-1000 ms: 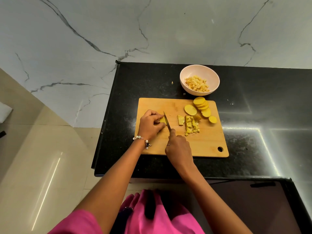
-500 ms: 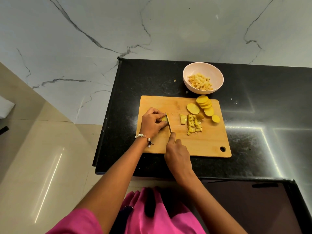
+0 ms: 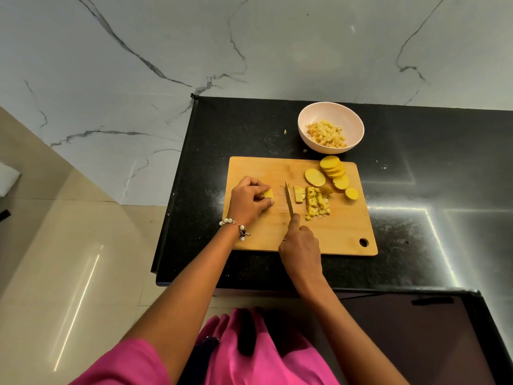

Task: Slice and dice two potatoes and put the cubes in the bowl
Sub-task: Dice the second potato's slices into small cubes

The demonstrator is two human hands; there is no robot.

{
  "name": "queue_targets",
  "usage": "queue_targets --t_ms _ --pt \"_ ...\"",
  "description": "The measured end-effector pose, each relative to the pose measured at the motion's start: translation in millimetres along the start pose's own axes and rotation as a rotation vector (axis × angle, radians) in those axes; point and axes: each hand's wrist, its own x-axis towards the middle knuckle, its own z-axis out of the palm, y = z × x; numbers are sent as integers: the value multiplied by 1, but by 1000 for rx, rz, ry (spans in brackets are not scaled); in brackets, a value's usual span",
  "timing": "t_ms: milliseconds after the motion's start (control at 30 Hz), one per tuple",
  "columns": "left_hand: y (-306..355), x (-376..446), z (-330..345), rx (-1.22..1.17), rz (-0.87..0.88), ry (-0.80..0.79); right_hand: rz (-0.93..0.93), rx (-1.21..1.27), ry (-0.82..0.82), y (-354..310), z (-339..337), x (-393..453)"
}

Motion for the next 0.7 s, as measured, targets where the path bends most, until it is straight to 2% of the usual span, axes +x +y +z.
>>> queue_targets --t_ms 133,267,700 --pt "-2 -1 0 -12 13 1 22 77 49 9 -3 5" --pt "-1 -2 -1 -39 12 -4 -66 137 39 -2 -4 3" --pt "-3 -1 5 -29 -10 44 -129 -24 0 -10 -2 4"
